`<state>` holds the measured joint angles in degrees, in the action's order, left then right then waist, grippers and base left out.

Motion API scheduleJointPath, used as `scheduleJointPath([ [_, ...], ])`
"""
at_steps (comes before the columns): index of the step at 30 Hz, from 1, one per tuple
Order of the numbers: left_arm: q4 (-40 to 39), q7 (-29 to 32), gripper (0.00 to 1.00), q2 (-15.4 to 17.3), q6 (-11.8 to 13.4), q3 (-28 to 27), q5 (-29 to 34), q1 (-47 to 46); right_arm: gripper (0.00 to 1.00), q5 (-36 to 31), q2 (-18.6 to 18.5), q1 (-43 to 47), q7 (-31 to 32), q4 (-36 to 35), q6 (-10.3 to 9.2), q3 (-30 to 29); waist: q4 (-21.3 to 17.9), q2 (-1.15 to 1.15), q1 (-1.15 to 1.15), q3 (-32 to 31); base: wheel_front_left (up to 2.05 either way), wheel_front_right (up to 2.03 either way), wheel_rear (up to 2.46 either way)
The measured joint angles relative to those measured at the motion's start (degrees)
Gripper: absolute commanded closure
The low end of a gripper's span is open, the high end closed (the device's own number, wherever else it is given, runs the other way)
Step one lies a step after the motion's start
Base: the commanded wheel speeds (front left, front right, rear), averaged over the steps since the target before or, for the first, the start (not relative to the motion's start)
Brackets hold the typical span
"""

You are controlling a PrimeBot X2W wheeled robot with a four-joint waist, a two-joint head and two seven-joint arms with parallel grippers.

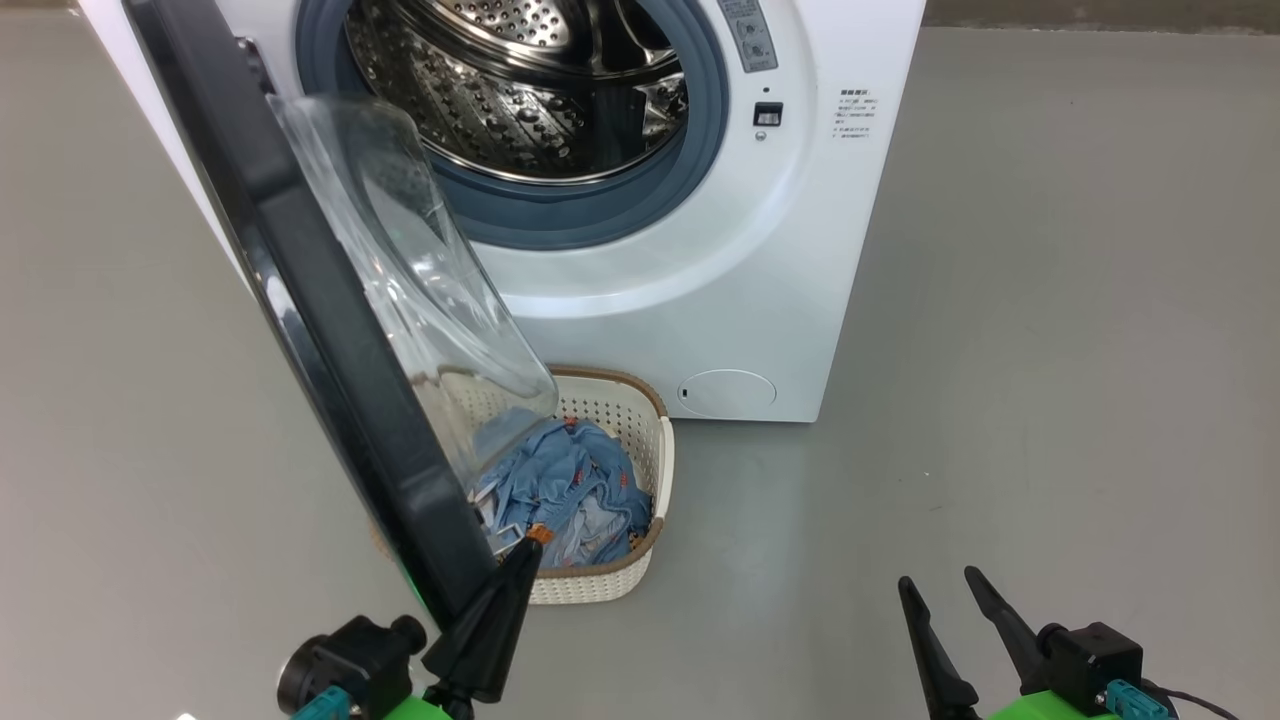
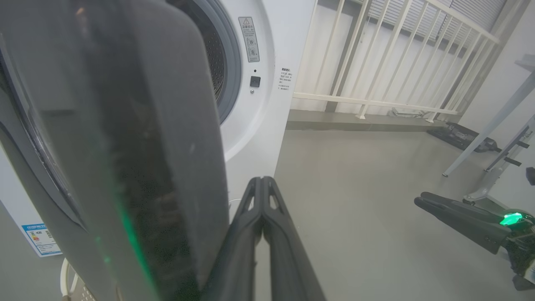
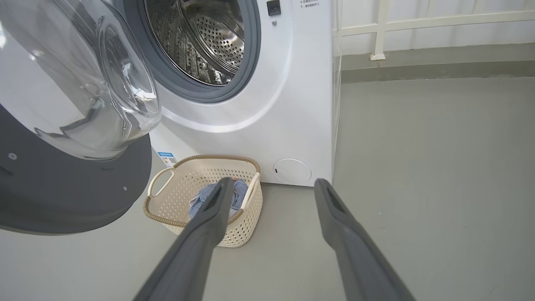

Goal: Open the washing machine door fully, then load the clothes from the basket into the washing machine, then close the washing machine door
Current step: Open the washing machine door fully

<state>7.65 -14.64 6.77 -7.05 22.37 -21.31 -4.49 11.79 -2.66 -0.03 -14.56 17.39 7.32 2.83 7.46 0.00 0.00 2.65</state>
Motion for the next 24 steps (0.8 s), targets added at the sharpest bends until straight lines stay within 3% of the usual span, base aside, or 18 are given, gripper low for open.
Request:
scheduleJointPath([
  [24,0.15,0.0,1.0,-0.47,1.01,-0.88,0.33,-0.23,0.0,0.94,0.0,0.0,0.0,0.1,0.0,0.07,-0.91,0.0,0.0,0.83,0.0,0.0,0.0],
])
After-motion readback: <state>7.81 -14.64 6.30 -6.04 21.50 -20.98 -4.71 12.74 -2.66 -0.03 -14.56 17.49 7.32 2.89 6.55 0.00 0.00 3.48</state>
